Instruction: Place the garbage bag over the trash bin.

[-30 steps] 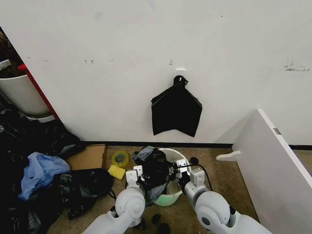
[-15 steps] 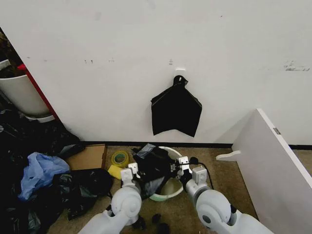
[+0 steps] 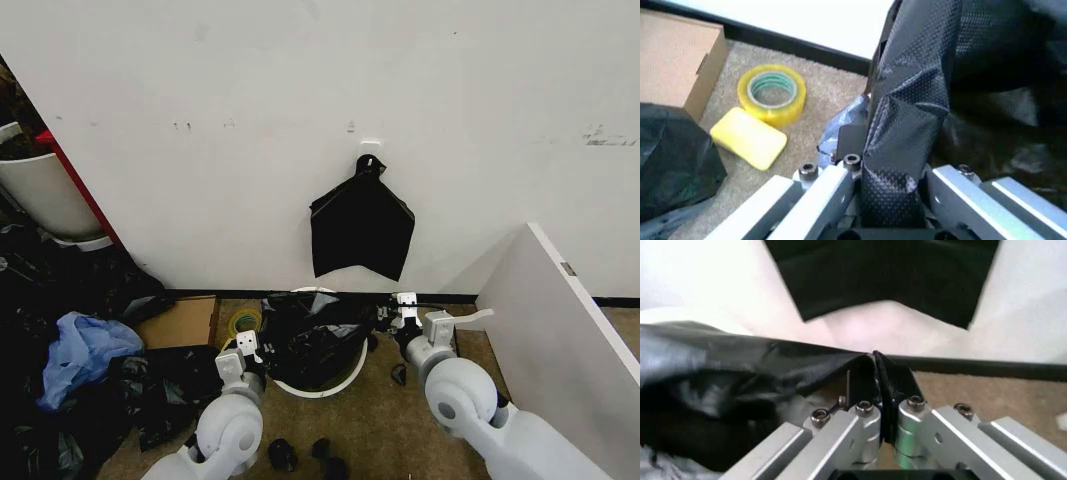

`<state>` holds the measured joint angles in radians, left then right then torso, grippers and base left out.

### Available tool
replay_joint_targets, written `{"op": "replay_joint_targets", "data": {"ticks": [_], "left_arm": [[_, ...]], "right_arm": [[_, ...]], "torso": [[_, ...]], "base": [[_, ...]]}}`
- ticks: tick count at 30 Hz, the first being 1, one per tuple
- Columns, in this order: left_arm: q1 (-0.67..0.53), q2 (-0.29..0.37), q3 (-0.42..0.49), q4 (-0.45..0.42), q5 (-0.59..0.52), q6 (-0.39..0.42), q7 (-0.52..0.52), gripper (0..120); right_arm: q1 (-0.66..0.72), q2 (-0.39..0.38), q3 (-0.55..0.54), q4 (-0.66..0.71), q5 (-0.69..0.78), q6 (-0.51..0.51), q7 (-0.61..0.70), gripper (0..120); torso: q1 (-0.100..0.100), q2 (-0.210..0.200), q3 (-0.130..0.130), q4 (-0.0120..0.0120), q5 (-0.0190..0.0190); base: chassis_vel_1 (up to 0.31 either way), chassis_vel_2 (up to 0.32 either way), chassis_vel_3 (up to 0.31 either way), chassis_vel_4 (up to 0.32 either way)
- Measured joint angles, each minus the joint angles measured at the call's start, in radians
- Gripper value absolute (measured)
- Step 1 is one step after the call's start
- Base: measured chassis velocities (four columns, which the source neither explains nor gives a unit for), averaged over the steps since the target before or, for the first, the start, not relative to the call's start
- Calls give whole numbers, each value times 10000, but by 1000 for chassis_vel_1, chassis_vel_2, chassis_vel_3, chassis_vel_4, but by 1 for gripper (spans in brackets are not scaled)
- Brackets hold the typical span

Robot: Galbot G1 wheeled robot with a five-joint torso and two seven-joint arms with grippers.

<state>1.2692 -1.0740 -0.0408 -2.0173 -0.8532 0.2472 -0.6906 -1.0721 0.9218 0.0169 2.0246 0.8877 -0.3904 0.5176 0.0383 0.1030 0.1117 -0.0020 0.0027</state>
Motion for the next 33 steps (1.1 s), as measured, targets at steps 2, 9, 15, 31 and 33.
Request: {"op": "replay_joint_targets", "data": {"ticks": [2, 9, 15, 31, 33], "left_arm": [[101, 82, -120, -105, 55, -40, 110, 1], [249, 170, -217, -224, 129, -28, 182, 1], [504, 20, -459, -465, 136, 159, 93, 1], [768, -86, -610, -965, 64, 525, -60, 1], [784, -73, -610, -1013, 72, 560, -38, 1]], "right_arm": [[-14, -77, 122, -207, 50, -45, -21, 0], [-529, -339, 329, 22, -505, 18, -286, 0], [-1003, -665, 13, 730, -2359, 527, -1327, 11], [-1659, -1816, -69, 910, -9546, 3221, -4528, 71], [-1543, -1840, -71, 823, -10373, 3719, -4864, 79]], "torso": [[0, 0, 0, 0, 1], [0, 0, -1, -1, 1], [-1, 0, -1, 2, 1], [-2, 3, -1, -1, 0], [-2, 3, 0, -1, 1]], "base": [[0, 0, 0, 0], [0, 0, 0, 0], [0, 0, 0, 0], [0, 0, 0, 0], [0, 0, 0, 0]]}}
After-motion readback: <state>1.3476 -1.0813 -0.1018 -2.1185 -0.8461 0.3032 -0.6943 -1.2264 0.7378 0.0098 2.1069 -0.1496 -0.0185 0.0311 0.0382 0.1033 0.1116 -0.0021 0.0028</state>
